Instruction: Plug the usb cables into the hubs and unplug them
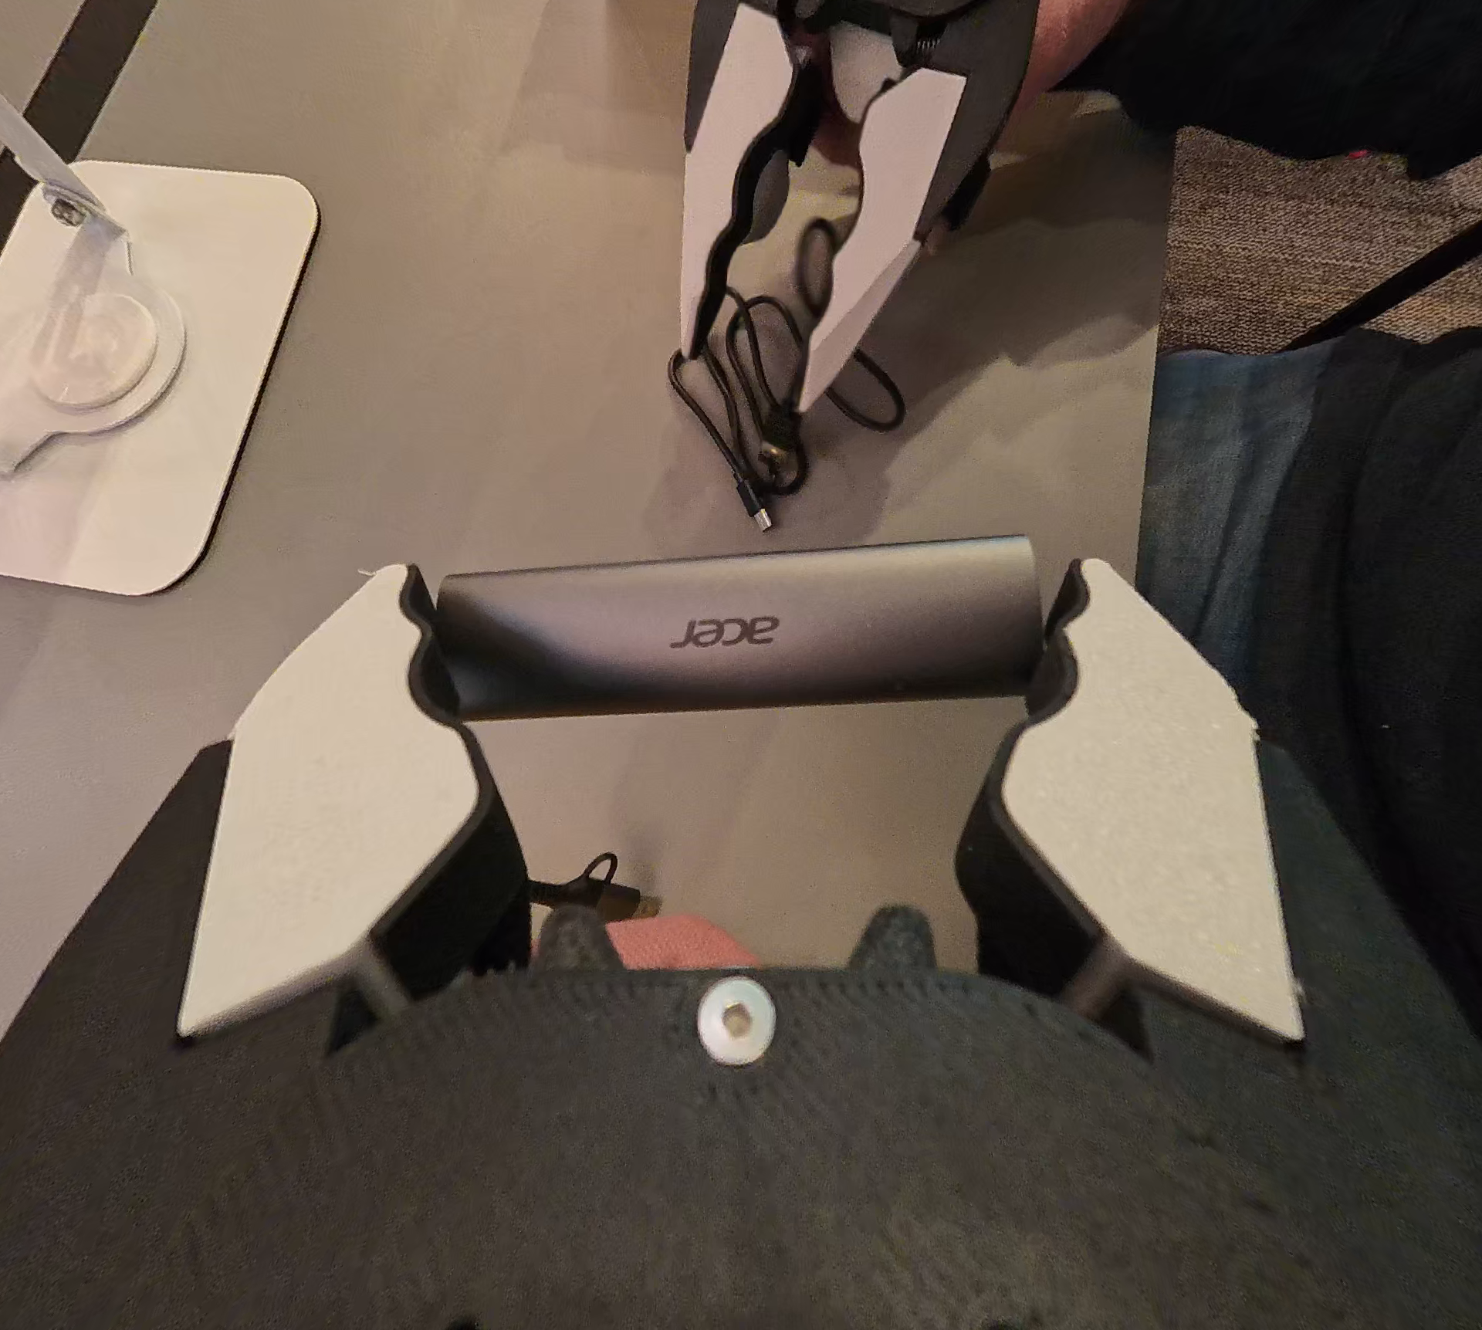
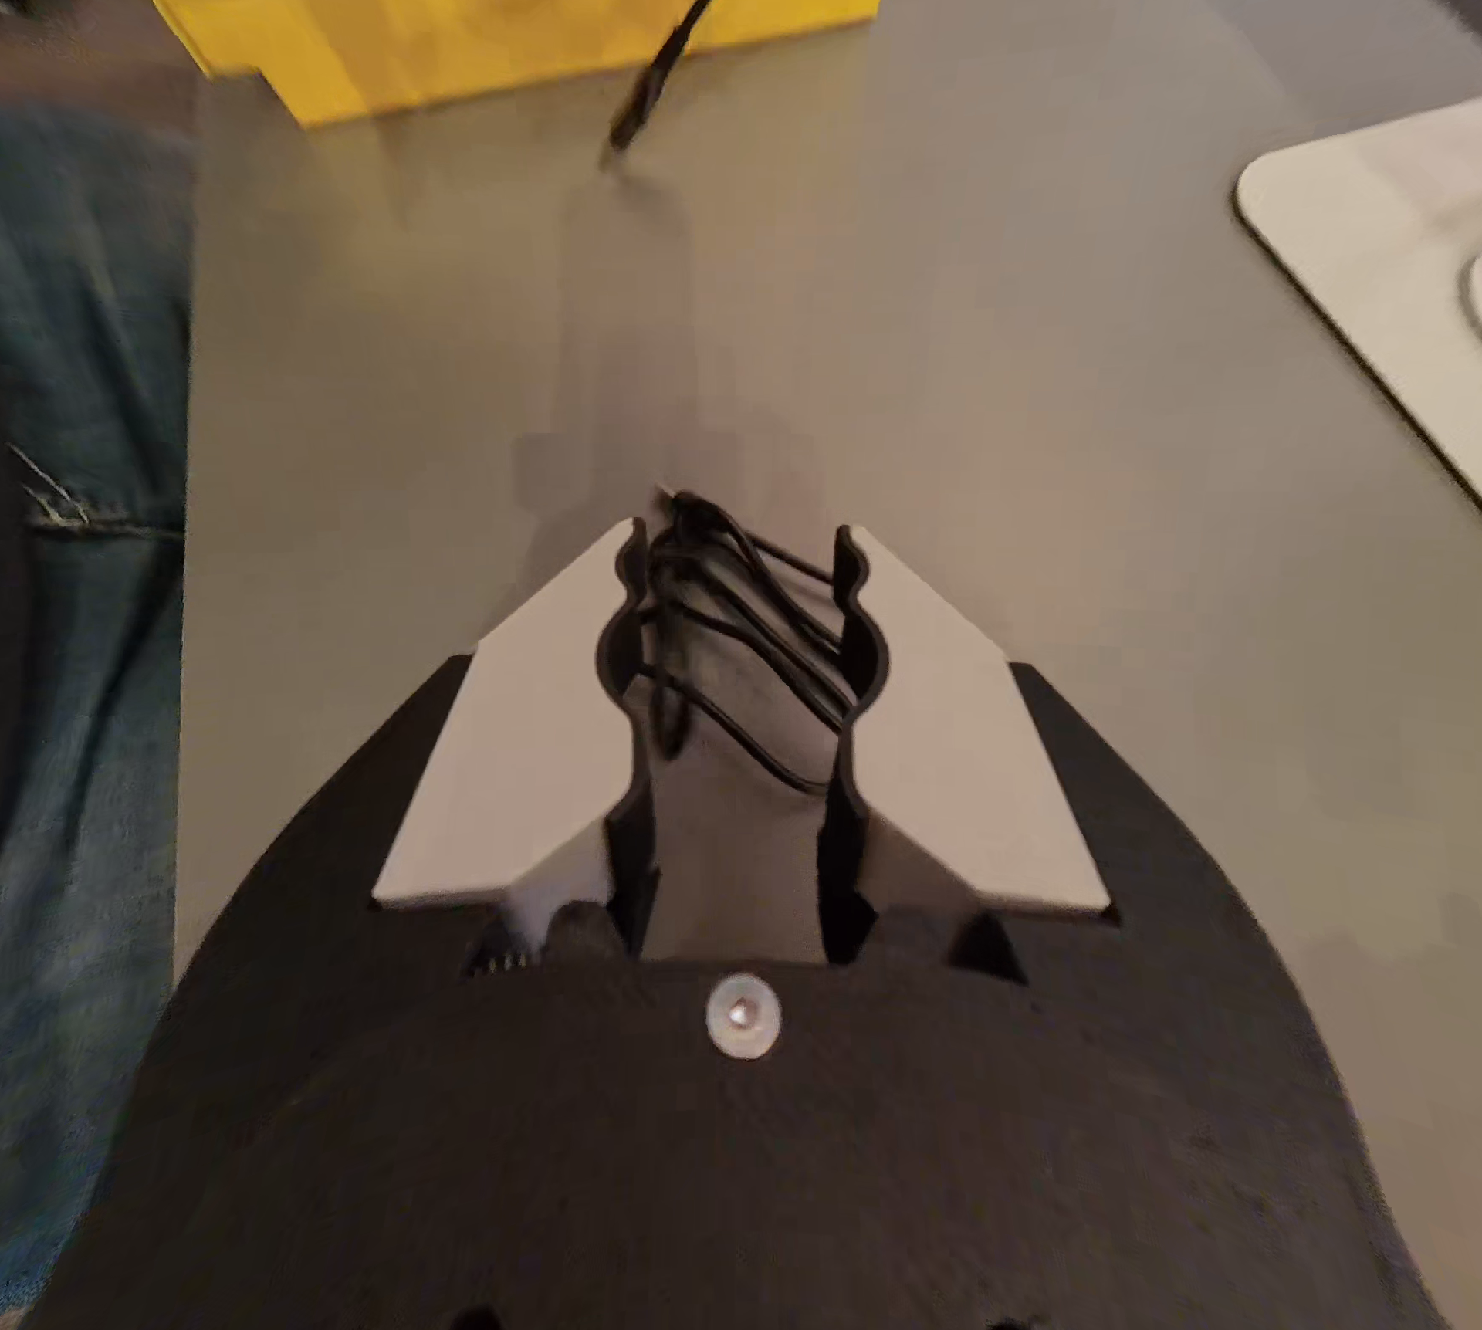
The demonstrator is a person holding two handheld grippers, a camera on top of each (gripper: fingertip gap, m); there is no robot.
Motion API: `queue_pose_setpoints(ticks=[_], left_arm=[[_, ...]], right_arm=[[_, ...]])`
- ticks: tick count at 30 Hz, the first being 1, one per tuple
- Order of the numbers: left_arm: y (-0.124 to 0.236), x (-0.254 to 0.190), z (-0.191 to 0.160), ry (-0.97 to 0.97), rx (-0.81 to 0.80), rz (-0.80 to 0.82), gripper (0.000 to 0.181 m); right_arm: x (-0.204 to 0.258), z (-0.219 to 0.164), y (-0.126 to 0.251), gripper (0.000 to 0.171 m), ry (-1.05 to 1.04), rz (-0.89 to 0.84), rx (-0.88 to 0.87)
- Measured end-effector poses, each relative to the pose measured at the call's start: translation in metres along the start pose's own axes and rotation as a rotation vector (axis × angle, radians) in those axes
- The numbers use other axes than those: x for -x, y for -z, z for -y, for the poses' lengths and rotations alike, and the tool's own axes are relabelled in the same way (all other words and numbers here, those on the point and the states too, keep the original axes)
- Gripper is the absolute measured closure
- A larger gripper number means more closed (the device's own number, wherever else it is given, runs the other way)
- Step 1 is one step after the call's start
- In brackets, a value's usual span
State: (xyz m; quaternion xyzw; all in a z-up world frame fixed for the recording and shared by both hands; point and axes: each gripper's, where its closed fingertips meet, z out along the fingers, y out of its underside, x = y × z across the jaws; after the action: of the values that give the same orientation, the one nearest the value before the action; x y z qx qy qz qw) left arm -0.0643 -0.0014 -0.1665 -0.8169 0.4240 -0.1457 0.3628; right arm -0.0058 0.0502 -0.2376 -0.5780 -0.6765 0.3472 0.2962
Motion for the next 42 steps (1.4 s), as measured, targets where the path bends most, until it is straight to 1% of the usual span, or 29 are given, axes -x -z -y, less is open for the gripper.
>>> queue_pose_setpoints(ticks=[1, 5, 11, 14, 16, 20, 21, 22, 26, 30, 34, 38, 42], left_arm=[[0.0, 0.0, 0.0, 0.0, -0.001, 0.0, 0.043], [0.0, -0.002, -0.003, 0.004, 0.0, -0.001, 0.043], [-0.001, -0.006, -0.008, 0.008, 0.006, -0.005, 0.043], [-0.006, -0.009, -0.013, 0.006, 0.04, 0.0, 0.043], [-0.011, -0.011, -0.017, 0.008, 0.06, -0.005, 0.043], [-0.026, -0.014, -0.023, 0.01, 0.115, -0.012, 0.043], [-0.029, -0.015, -0.024, 0.006, 0.123, -0.011, 0.043], [-0.031, -0.016, -0.024, 0.006, 0.131, -0.014, 0.043], [-0.04, -0.019, -0.024, 0.021, 0.145, -0.018, 0.043], [-0.053, -0.018, -0.03, 0.032, 0.201, 0.016, 0.043], [-0.07, -0.02, -0.036, 0.05, 0.247, 0.035, 0.043], [-0.085, -0.012, -0.047, 0.074, 0.304, 0.083, 0.043], [-0.096, -0.011, -0.062, 0.15, 0.364, 0.096, 0.043]], right_arm=[[0.001, -0.003, 0.0, 0.123, 0.011, -0.003, 0.034], [0.002, -0.007, 0.009, 0.11, 0.038, -0.015, 0.119], [-0.001, -0.028, 0.028, 0.104, 0.102, -0.063, 0.326], [0.002, -0.03, 0.025, 0.102, 0.144, -0.058, 0.347], [0.003, -0.03, 0.018, 0.093, 0.166, -0.051, 0.353], [-0.001, -0.035, -0.003, 0.099, 0.167, -0.032, 0.367], [-0.003, -0.039, -0.007, 0.103, 0.17, -0.037, 0.382], [-0.003, -0.042, -0.011, 0.107, 0.173, -0.03, 0.394], [-0.001, -0.043, -0.018, 0.139, 0.11, 0.019, 0.361], [-0.001, -0.045, -0.016, 0.154, 0.088, 0.013, 0.341], [0.002, -0.047, -0.013, 0.165, 0.095, 0.014, 0.34], [0.003, -0.048, -0.013, 0.166, 0.087, 0.011, 0.335], [0.004, -0.048, -0.013, 0.166, 0.075, 0.011, 0.33]])
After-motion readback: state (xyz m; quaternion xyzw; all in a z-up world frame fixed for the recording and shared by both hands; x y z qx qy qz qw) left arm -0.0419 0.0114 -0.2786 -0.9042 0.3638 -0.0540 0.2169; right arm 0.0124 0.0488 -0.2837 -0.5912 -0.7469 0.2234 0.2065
